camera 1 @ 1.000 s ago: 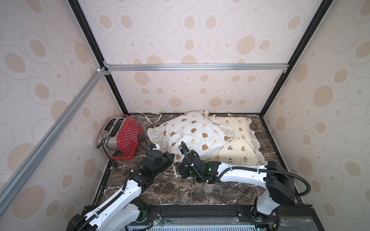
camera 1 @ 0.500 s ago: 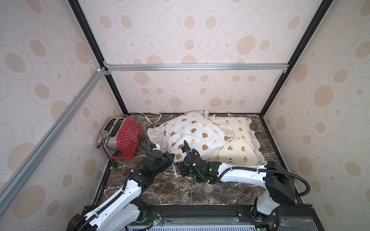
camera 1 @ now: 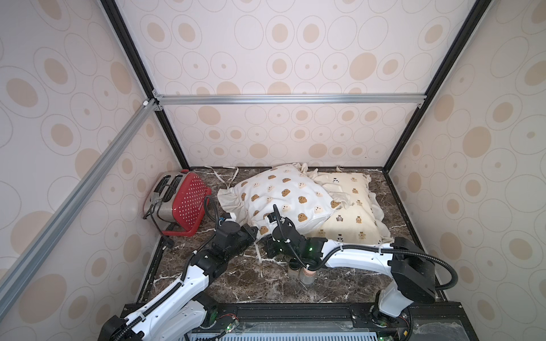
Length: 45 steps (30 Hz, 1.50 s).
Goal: Zip up pillowcases
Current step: Zip the zipper on the pillowcase.
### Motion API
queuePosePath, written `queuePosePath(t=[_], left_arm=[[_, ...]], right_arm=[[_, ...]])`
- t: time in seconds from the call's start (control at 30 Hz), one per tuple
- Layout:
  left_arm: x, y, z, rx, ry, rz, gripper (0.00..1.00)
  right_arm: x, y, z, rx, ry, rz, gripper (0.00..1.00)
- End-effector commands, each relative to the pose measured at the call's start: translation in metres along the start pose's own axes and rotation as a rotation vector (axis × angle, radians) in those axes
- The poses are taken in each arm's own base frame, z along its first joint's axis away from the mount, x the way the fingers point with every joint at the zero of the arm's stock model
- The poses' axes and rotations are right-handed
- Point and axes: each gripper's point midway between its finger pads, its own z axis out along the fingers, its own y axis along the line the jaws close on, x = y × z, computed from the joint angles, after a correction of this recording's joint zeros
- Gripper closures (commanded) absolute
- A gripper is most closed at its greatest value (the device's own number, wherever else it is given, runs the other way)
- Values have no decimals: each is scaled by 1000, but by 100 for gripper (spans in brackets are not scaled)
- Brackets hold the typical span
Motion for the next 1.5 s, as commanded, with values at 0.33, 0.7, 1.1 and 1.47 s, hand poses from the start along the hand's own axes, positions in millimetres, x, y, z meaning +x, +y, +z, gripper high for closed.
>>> queuePosePath(t=[0.33,0.7,1.1,1.47], left_arm=[[-14,-22,-7,42,-43,27,100],[-26,-28,-15,42,-78,31,100],[-44,-18,-28,35,-116,-2,100],[-55,-8,-41,-21,-161,27,100]], right_arm=[[-12,-7,-4,59,-17,17,100],[-9,-22,-13,135,-3,18,100],[-2,-49,-27,199,12,37,100],[5,-82,-38,248,18,102,100]])
